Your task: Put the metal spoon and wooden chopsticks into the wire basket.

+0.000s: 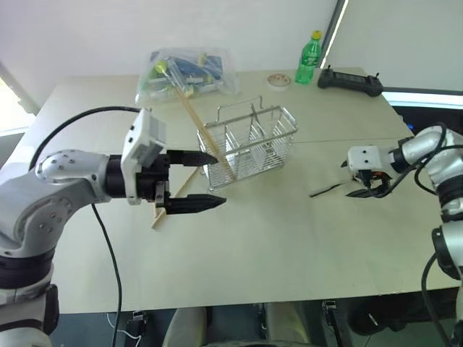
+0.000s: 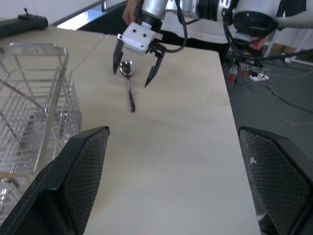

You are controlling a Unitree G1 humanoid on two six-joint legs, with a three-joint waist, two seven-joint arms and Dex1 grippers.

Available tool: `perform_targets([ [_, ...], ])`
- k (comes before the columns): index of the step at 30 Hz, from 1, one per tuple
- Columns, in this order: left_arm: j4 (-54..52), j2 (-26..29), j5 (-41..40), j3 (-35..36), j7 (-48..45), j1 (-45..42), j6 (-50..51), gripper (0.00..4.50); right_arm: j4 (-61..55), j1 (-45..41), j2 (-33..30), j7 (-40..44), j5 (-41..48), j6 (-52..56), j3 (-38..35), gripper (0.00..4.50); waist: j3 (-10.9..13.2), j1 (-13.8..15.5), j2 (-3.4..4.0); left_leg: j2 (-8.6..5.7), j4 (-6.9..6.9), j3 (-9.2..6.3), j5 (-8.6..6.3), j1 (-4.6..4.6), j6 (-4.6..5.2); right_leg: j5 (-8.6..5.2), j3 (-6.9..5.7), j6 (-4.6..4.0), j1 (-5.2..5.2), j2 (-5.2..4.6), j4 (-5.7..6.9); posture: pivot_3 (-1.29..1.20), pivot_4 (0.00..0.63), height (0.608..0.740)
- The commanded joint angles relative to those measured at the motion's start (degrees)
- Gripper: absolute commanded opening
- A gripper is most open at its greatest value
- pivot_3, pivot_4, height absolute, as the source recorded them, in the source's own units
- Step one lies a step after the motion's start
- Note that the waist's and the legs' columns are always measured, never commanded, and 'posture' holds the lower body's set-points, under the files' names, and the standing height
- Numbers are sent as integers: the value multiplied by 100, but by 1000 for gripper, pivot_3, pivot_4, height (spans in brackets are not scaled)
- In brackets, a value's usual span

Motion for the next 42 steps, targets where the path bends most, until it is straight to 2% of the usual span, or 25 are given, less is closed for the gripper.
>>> perform_targets([
  [1, -210, 188, -175, 207, 10, 43, 29, 4454, 255, -276, 74, -259, -212, -124, 1, 4500, 0, -1, 0, 0, 0, -2, 1, 0, -1, -1, 0, -3, 0, 1, 1, 0, 150, 690],
  [12, -259, 401, -218, 162, -8, 90, -25, 4454, 636, -467, 303, -587, -642, -83, 31, 4500, 0, -14, 0, -1, 3, -3, 3, 4, -3, 1, 1, -1, 2, 4, 10, 0, 150, 690],
  [15, -256, 415, -212, 165, 8, 51, -33, 4500, 668, -452, 327, -466, -664, -63, 9, 3629, -1, -13, 0, -1, 4, -3, 3, 6, -4, 2, 2, -1, 4, 5, 11, 0, 150, 690],
  [22, -197, 353, -438, 210, 219, -240, 50, 4500, 644, -365, 385, -166, -612, -28, -76, 16, -1, -15, 0, -1, 5, -5, 5, 10, -6, 2, 2, 0, 6, 5, 19, 0, 150, 690],
  [36, -5, 335, -431, 126, 343, -458, -59, 4500, 521, -261, 327, 35, -388, -135, -264, 16, 0, -14, -3, -1, 5, -6, 5, 31, -8, 1, 3, 0, 11, 5, 51, 0, 150, 690],
  [40, 199, 329, -289, 98, 272, -586, -165, 4500, 207, -199, 340, 594, 216, -230, -695, 16, 1, -18, -3, -1, 4, -6, 7, 42, -10, 1, 6, 0, 13, 6, 63, 0, 150, 690],
  [42, 359, 315, -122, 54, 224, -692, -286, 4500, -379, 46, 304, 1164, 746, -121, -981, 16, 1, -18, -3, 0, 3, -6, 8, 47, -12, 1, 6, 1, 17, 6, 65, 0, 150, 690],
])
